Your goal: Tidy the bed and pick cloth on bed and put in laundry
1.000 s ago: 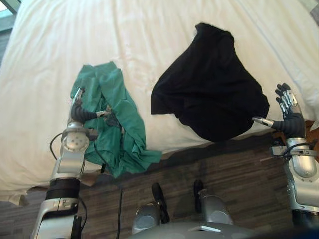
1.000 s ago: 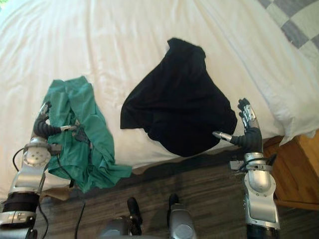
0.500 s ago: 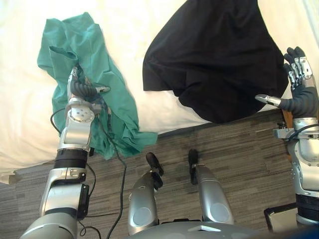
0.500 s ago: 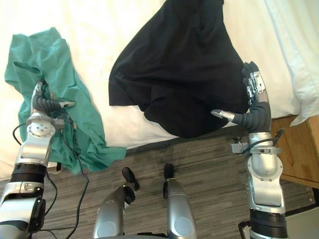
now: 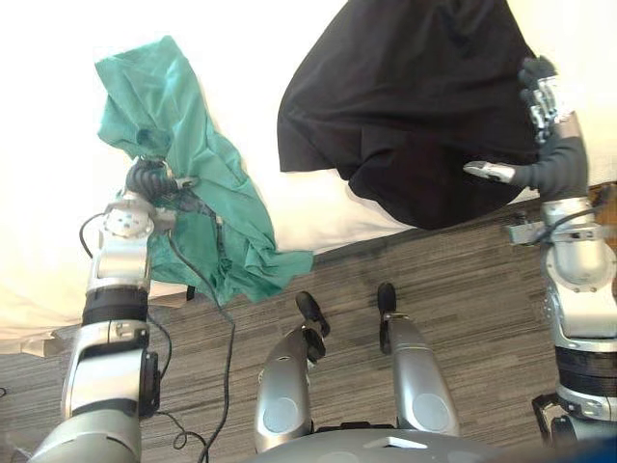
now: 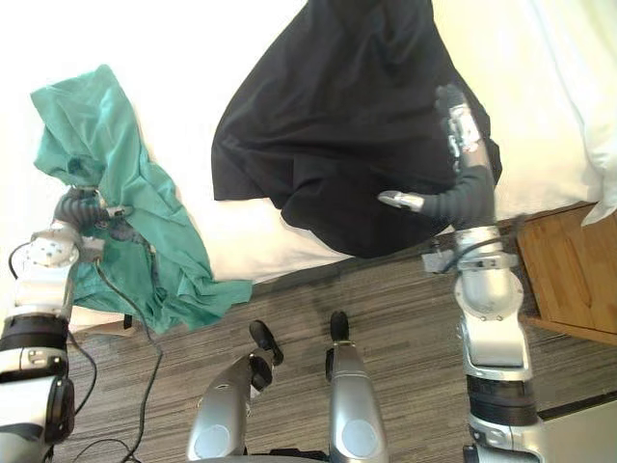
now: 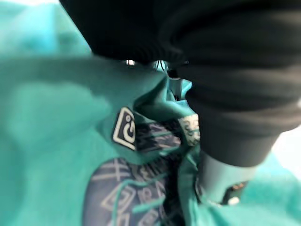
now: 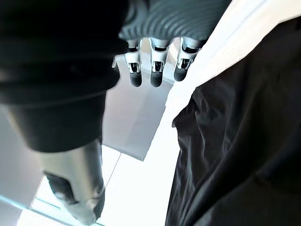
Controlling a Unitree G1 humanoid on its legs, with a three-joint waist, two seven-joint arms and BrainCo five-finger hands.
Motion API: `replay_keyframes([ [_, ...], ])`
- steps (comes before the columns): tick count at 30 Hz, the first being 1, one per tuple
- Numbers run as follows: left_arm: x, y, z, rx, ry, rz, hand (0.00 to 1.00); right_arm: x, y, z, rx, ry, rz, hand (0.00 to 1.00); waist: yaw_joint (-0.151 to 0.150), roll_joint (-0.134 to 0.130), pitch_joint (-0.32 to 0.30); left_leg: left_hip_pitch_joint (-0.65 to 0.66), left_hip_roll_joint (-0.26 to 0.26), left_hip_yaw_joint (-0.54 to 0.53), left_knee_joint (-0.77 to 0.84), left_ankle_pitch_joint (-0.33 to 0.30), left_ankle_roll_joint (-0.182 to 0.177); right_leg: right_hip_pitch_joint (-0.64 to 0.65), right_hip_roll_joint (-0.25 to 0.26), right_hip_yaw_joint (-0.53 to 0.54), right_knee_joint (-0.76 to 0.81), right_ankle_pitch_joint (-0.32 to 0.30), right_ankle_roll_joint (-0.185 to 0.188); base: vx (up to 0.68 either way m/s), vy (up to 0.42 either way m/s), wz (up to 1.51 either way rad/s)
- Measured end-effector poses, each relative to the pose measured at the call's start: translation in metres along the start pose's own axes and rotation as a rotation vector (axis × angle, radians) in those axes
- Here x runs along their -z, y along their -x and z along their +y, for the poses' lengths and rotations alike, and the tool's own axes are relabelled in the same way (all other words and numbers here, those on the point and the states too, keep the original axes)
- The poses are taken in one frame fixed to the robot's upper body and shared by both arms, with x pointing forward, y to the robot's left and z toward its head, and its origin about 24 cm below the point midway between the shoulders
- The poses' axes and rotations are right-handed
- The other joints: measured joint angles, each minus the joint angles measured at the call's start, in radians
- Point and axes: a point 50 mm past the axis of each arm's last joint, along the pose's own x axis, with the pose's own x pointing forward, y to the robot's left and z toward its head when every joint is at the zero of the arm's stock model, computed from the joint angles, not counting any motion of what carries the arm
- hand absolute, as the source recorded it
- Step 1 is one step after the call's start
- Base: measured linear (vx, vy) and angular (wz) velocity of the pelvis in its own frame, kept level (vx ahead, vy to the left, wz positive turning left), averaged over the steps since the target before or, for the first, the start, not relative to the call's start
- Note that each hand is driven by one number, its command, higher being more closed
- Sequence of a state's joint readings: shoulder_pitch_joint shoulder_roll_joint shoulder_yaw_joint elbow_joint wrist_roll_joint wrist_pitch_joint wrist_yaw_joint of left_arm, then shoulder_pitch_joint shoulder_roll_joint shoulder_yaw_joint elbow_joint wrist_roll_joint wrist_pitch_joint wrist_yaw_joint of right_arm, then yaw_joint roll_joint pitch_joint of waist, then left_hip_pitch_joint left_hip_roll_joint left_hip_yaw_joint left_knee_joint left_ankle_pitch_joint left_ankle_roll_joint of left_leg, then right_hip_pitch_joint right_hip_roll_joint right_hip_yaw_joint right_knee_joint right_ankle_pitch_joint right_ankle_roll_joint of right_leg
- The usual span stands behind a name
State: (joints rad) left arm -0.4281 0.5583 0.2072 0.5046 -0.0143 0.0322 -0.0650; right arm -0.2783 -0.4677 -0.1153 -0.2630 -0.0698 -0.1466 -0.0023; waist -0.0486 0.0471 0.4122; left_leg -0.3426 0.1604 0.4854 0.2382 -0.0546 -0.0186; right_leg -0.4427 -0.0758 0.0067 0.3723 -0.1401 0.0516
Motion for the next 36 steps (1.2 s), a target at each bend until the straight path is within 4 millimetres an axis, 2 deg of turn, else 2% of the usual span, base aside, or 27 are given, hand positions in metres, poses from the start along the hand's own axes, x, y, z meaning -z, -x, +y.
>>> replay_keyframes([
  [5,0.005,0.010,-0.018,0.047,0.028,-0.083,1.00,0.001,-0.016,0.002,-0.047,0.114,0.032,0.00,0.015,0.003,0.004,-0.017,-0.022,-0.041,-0.009,0.011,0.016,0.006,-0.024,-0.038,-0.006,0.003,0.005,0.00,0.021,0.25],
  [7,0.000,0.012,-0.022,0.069,0.022,-0.110,1.00,0.002,-0.025,-0.001,-0.054,0.155,0.048,0.00,0.017,0.001,0.006,-0.029,-0.026,-0.061,-0.008,0.015,0.021,0.008,-0.030,-0.060,-0.008,0.003,0.005,-0.01,0.014,0.29],
  [10,-0.010,0.012,-0.024,0.102,0.021,-0.154,1.00,0.010,-0.039,-0.013,-0.066,0.304,0.110,0.00,0.039,0.007,0.015,-0.049,-0.031,-0.089,-0.008,0.020,0.026,0.008,-0.036,-0.083,-0.016,0.003,0.006,-0.01,0.002,0.23],
  [16,-0.032,0.015,-0.021,0.141,0.011,-0.253,1.00,0.032,-0.057,-0.035,-0.198,0.614,0.281,0.00,0.055,0.014,0.039,-0.097,-0.038,-0.124,-0.019,0.037,0.028,-0.019,-0.044,-0.124,-0.024,0.003,0.006,0.03,-0.014,0.20],
  [19,-0.044,0.017,-0.016,0.172,-0.017,-0.311,1.00,0.050,-0.055,-0.048,-0.232,0.649,0.397,0.00,0.063,0.016,0.042,-0.129,-0.042,-0.141,-0.034,0.053,0.027,-0.043,-0.046,-0.148,-0.030,0.004,0.006,0.08,-0.031,0.21],
  [21,-0.046,0.018,-0.014,0.185,-0.021,-0.329,1.00,0.048,-0.061,-0.054,-0.220,0.657,0.401,0.00,0.065,0.019,0.045,-0.132,-0.043,-0.147,-0.051,0.062,0.025,-0.043,-0.046,-0.162,-0.041,0.004,0.005,0.07,-0.033,0.15],
  [22,-0.048,0.018,-0.013,0.192,-0.023,-0.337,1.00,0.048,-0.063,-0.060,-0.207,0.661,0.413,1.00,0.067,0.019,0.046,-0.134,-0.045,-0.151,-0.059,0.067,0.023,-0.044,-0.045,-0.165,-0.047,0.005,0.004,0.06,-0.027,0.11],
  [26,-0.055,0.021,-0.008,0.198,-0.045,-0.391,1.00,0.043,-0.075,-0.079,-0.152,0.661,0.427,1.00,0.072,0.021,0.044,-0.164,-0.045,-0.168,-0.071,0.082,0.019,-0.067,-0.043,-0.182,-0.057,0.009,-0.001,0.03,-0.021,0.10],
  [30,-0.060,0.022,-0.008,0.205,-0.053,-0.422,1.00,0.045,-0.079,-0.093,-0.128,0.595,0.460,1.00,0.097,0.021,0.044,-0.167,-0.044,-0.169,-0.096,0.097,0.014,-0.077,-0.039,-0.187,-0.066,0.014,-0.005,0.00,-0.003,0.01],
  [33,-0.060,0.022,-0.008,0.215,-0.056,-0.425,1.00,0.050,-0.081,-0.098,-0.092,0.519,0.468,1.00,0.100,0.022,0.043,-0.167,-0.044,-0.169,-0.098,0.098,0.013,-0.076,-0.038,-0.187,-0.068,0.014,-0.005,0.00,0.000,0.00],
  [36,-0.060,0.023,-0.009,0.225,-0.046,-0.429,1.00,0.060,-0.077,-0.094,-0.035,0.424,0.458,1.00,0.102,0.021,0.042,-0.163,-0.043,-0.169,-0.098,0.101,0.008,-0.071,-0.039,-0.189,-0.071,0.014,-0.005,0.04,-0.012,0.01],
])
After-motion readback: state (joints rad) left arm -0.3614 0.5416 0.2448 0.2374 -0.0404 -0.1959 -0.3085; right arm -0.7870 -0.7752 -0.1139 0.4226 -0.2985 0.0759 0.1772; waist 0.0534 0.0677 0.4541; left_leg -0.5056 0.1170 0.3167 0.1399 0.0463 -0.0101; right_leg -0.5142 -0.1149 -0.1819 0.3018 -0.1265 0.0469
